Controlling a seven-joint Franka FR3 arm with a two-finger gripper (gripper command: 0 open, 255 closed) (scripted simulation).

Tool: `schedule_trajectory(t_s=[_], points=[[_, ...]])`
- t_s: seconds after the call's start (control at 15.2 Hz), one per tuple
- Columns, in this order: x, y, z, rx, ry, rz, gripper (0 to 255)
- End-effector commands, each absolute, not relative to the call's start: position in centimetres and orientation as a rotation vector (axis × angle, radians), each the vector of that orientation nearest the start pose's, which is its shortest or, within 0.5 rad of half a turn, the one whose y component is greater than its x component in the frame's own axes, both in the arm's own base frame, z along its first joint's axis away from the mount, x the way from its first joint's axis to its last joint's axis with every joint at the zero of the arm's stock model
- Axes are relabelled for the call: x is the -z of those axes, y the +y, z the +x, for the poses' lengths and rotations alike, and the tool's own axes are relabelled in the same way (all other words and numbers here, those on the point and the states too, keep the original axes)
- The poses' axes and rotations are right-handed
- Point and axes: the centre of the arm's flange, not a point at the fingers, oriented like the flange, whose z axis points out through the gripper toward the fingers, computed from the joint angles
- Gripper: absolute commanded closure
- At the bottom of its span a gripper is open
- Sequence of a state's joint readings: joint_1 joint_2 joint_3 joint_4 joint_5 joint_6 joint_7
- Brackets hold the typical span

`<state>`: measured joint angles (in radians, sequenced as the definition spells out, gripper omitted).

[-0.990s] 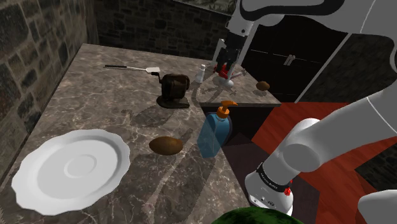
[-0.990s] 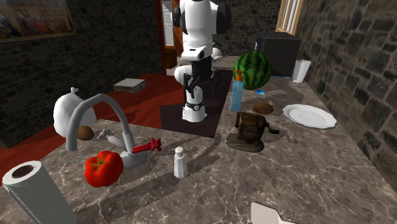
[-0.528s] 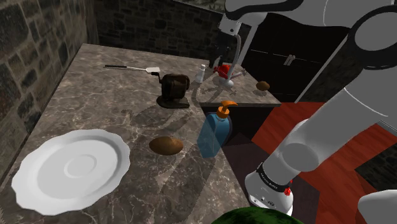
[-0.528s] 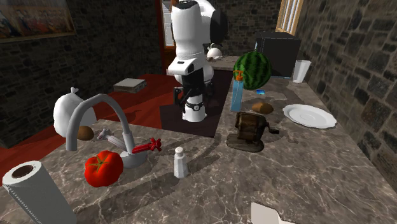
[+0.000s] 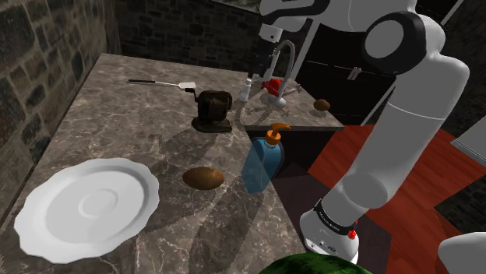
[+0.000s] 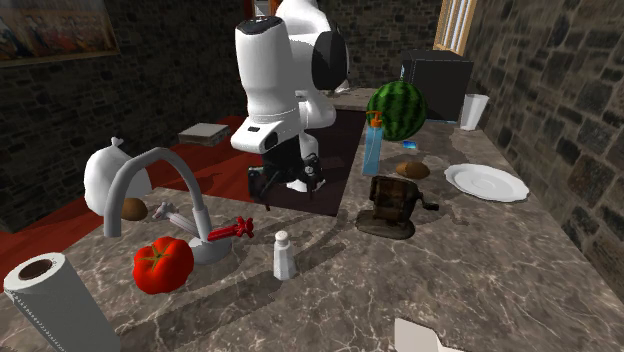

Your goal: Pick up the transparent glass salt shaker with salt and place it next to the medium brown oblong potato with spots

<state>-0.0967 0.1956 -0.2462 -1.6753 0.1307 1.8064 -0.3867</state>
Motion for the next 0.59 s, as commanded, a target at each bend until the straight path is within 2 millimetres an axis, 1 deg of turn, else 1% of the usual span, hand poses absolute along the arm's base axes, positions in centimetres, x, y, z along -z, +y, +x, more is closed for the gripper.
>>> schedule_trajectory(t_s=[0.0,0.13,0.2,0.53], points=[[-47.4,-20.2,60.7,-0.039,-0.009,-3.046,0],[-46.7,-21.7,62.7,-0.039,0.002,-3.045,0],[-46.6,-21.9,63.0,-0.039,0.004,-3.044,0],[-44.0,-21.7,62.9,-0.039,0.004,-3.044,0]])
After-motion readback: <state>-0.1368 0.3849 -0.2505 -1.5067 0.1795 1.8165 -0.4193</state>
